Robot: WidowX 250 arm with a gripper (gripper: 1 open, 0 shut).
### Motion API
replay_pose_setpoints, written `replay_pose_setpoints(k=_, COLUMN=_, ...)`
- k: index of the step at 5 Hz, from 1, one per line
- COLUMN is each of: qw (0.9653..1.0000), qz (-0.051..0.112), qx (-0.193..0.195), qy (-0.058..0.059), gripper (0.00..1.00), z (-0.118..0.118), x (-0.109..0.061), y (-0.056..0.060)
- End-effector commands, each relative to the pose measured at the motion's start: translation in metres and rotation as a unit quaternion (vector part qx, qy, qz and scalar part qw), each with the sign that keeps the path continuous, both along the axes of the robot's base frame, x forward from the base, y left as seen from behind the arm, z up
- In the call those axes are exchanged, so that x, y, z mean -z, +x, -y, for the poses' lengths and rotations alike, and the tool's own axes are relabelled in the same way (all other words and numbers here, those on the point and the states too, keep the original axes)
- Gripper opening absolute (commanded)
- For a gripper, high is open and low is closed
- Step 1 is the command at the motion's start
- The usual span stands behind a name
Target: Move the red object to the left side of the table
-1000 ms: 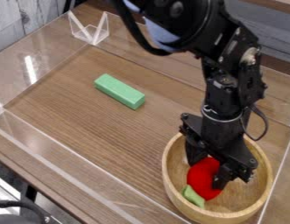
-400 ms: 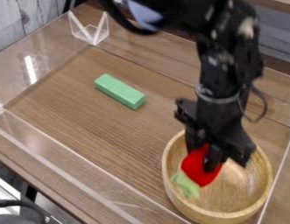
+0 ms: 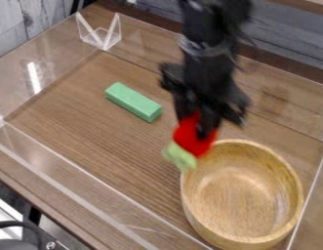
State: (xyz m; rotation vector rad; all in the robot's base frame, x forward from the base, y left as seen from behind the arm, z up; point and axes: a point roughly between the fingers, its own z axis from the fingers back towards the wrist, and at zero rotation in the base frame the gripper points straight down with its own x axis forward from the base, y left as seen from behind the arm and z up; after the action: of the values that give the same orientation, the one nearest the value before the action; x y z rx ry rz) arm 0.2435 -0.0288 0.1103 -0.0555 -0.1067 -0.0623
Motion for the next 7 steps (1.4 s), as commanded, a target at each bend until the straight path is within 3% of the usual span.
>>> replay_pose_setpoints(k=1, qw=0.9989, qz=0.034, qx=-0.032, qy=0.004, gripper=0.00, z=-0.043, x=-0.019, y=0.013)
replay_pose_setpoints(k=2, qw=0.9978, qz=0.035, qx=-0.056, qy=0.012, gripper=0.00, z=-0.086, x=-0.016, y=0.016)
replay_pose_setpoints(k=4, qw=0.9953, qz=0.032, qx=-0.087, qy=0.028, gripper=0.00, z=-0.167, x=0.004, y=0.009)
replay_pose_setpoints(k=6, qw=0.9989, qz=0.024, qx=-0.041, qy=0.003, gripper=0.00, z=-0.087, x=0.013, y=0.040)
replay_pose_setpoints(k=7, qw=0.9982, qz=0.023, qx=-0.054, qy=0.010, gripper=0.00, z=-0.124, x=0.021, y=0.036)
